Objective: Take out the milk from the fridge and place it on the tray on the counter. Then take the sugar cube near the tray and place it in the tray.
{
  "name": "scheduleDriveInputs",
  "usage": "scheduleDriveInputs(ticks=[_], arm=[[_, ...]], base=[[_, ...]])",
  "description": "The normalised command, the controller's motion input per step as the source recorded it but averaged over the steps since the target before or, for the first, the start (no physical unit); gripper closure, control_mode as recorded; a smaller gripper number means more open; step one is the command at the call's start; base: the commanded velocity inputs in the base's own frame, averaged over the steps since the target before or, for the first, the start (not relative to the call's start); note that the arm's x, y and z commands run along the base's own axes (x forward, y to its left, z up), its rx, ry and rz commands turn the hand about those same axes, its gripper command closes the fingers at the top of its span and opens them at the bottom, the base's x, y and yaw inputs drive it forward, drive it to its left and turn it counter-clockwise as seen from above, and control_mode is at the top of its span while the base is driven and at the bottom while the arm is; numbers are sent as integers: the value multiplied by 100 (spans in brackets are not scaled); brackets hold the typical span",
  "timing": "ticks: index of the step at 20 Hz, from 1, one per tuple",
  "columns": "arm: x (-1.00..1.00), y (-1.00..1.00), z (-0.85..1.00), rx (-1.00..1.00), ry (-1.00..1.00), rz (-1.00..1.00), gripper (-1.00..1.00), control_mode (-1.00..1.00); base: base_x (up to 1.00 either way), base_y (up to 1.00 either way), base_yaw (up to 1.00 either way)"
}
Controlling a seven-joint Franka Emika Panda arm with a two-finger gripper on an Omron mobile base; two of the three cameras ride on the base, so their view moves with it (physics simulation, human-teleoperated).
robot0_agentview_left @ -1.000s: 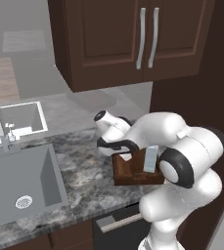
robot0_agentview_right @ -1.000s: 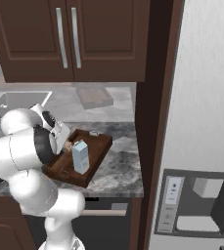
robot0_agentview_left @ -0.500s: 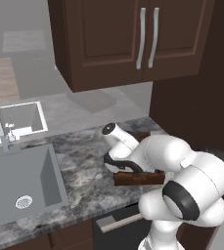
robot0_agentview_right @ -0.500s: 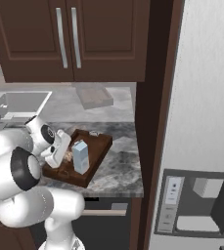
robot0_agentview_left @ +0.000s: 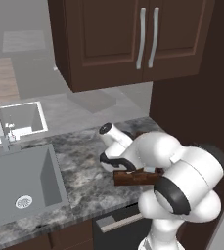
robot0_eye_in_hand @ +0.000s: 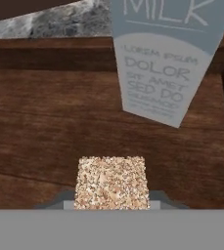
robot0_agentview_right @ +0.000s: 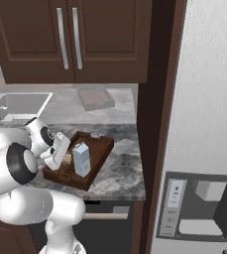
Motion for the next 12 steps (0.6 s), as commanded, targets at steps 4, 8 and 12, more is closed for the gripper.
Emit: scheduleDriveInputs(ticks=[4, 8, 12], arm=[[15, 5, -6, 0, 10, 0, 100, -100], [0, 1, -16, 0, 3, 0, 100, -100], [0, 0, -22, 0, 2, 0, 100, -100]], base=[[0, 0, 0], [0, 0, 0], [0, 0, 0]])
